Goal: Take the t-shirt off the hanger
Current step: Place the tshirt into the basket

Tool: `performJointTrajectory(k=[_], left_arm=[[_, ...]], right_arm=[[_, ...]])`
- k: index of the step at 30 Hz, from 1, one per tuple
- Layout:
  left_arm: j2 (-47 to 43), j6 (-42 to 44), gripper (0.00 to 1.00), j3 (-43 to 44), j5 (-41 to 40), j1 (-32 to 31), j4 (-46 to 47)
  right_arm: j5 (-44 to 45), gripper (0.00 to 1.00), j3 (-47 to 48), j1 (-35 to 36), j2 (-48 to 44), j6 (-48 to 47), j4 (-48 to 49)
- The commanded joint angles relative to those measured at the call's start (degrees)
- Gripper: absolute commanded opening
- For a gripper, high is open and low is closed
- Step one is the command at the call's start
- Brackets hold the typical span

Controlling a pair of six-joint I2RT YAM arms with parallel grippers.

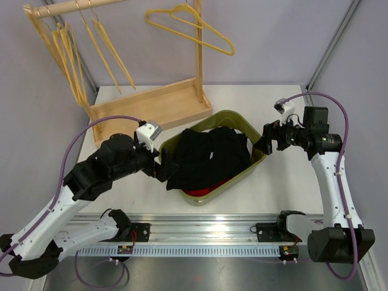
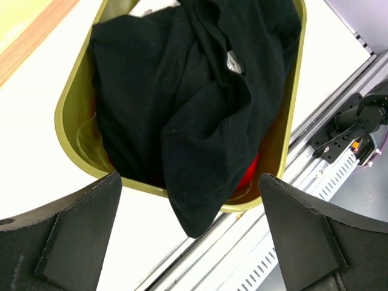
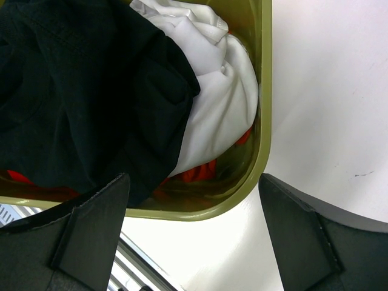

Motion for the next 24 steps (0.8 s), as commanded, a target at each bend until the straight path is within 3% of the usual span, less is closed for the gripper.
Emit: performJointTrajectory(k=[1, 9, 14, 20, 23, 24], left_arm=[[-0.62, -0.66, 0.99, -0.89, -1.25, 0.07, 3.30], [7.01, -1.97, 0.96, -3.17, 3.31, 0.34, 9.17], [18.33, -2.77, 0.70, -3.18, 5.34, 0.34, 12.09], [26.97, -3.47, 0.47, -6.85, -0.89, 0.69, 17.09], [28.38, -3.65, 0.49, -6.61, -1.60, 0.78, 18.86], [27.60, -3.21, 0.56, -6.08, -1.60, 0.78, 19.55]], right_arm=[[-1.05, 0.95, -0.21, -0.20, -1.39, 0.50, 1.63], [-1.84, 0.94, -0.12, -0.38, -1.04, 0.94, 1.89], [-1.49, 0.95, -0.39, -0.29, -1.57, 0.59, 1.71], [-1.49, 0.95, -0.48, -0.64, -1.83, 0.59, 1.71], [-1.49, 0.95, -0.30, -0.82, -2.09, 0.41, 1.54], [-1.40, 0.95, -0.30, -0.82, -2.10, 0.41, 1.28]])
